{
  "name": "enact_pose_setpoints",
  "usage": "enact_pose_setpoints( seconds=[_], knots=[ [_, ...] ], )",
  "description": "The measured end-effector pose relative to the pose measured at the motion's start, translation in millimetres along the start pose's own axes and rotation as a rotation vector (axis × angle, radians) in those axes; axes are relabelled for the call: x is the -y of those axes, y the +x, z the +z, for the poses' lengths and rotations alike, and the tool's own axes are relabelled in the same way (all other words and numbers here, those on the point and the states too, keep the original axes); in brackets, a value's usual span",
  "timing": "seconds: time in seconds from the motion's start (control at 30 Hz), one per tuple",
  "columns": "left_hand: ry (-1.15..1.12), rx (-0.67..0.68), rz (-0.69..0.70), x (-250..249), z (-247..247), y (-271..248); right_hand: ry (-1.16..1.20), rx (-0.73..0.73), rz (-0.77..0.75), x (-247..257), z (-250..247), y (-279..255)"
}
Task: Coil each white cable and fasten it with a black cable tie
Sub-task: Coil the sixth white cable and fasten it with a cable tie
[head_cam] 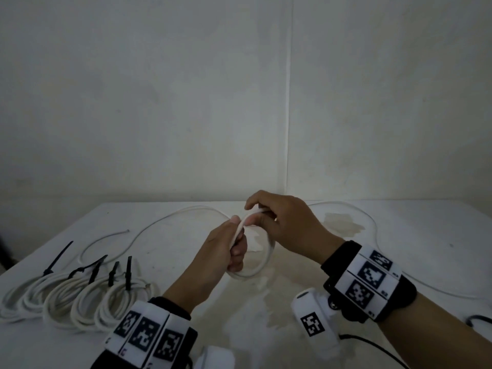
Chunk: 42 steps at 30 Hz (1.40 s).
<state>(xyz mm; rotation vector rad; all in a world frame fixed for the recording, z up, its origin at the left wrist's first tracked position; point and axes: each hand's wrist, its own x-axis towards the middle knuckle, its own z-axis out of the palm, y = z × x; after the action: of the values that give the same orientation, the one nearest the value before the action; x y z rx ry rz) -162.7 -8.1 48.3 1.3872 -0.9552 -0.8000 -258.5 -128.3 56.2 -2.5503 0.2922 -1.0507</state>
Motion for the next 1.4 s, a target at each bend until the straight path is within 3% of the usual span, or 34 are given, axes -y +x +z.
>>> enact_pose_setpoints(
  seconds=[0.4,0.5,0.6,0.8,1.03,1.23,1.4],
  knots=[
    [-0.041,-0.037,0.004,-6.0,-0.6,-0.2,0.404,0.182,0.235,10.2,-1.0,-1.1],
    [-0.01,-0.033,0.015,-5.8,0.0,0.6,0.302,0.142,0.242,11.3,-3.2,-1.2],
    [0.173,-0.048,0.121,-2.4,-2.7,0.1,0.175,0.105,0.227,14.2,-5.5,-2.9],
    [0.337,-0.093,0.219,-0.3,-2.1,-1.5,0.169,0.128,0.211,17.0,-10.1,-3.3],
    [0.057,-0.132,0.123,-6.4,5.8,-1.7,0.457,0.072,0.278,13.0,-13.4,-13.0],
    [-0.261,-0.246,0.05,-8.5,-11.2,8.6,0.351,-0.015,0.335,-14.7,-14.3,-22.9],
    [-0.425,-0.387,0.092,-7.1,-32.7,15.3,0.149,-0.066,0.306,-33.5,-3.9,-38.2]
  ],
)
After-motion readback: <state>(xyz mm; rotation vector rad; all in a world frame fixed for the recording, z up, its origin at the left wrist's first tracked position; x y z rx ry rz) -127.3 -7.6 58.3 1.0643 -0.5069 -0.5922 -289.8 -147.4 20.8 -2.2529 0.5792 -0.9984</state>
